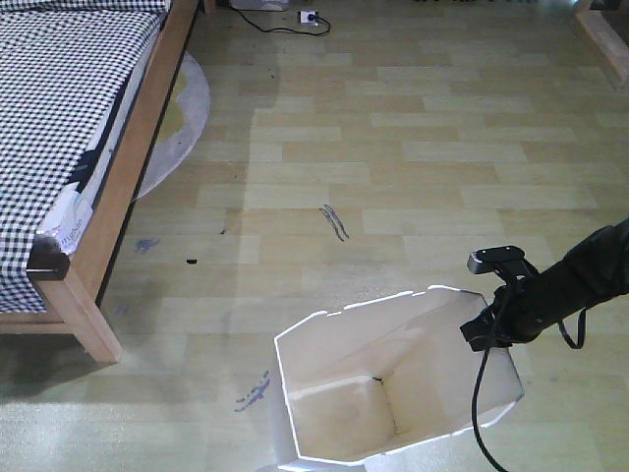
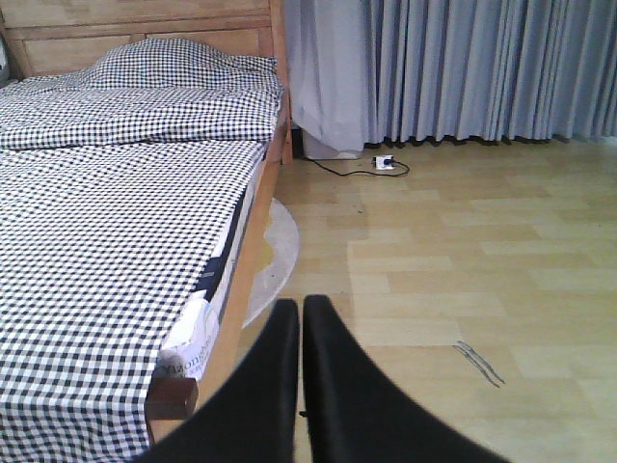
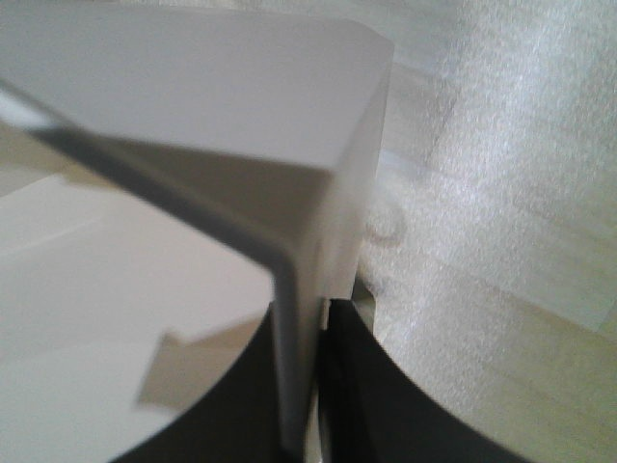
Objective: Move trash bin to bedside with robot
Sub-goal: 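Turn the base away from the desk, holding the bin with the right gripper, then drive toward the bed foot and curtains, dragging the bin along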
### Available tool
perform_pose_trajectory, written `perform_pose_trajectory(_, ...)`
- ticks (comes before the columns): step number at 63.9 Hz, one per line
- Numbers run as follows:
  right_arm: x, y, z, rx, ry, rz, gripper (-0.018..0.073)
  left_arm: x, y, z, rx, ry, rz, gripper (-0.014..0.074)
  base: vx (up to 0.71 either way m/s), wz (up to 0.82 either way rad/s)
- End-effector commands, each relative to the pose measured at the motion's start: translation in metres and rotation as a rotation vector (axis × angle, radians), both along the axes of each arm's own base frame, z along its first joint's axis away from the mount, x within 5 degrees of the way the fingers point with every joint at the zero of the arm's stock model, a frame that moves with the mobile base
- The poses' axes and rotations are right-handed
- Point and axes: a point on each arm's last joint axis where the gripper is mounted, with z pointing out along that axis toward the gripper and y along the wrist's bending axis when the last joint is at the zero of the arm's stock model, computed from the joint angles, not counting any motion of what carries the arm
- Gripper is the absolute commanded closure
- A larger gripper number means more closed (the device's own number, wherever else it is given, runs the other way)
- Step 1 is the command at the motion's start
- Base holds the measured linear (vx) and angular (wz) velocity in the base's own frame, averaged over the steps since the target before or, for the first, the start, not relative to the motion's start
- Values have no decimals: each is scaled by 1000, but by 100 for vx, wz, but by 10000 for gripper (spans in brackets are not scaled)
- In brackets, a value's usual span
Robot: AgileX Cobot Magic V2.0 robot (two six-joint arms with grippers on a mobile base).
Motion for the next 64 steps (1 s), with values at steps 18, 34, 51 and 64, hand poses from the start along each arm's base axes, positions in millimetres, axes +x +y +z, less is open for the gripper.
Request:
perform_pose_trajectory(18,6,9,29,131,-8,-24,564,0,0,1,0,-67,0,603,26,10)
perform_pose_trajectory(34,6,9,29,131,-8,-25,564,0,0,1,0,-67,0,603,25,2)
perform_pose_trajectory(51,6,9,29,131,-8,-25,564,0,0,1,0,-67,0,603,24,-7)
perform_pose_trajectory(64,6,9,29,131,-8,-25,564,0,0,1,0,-67,0,603,24,-9)
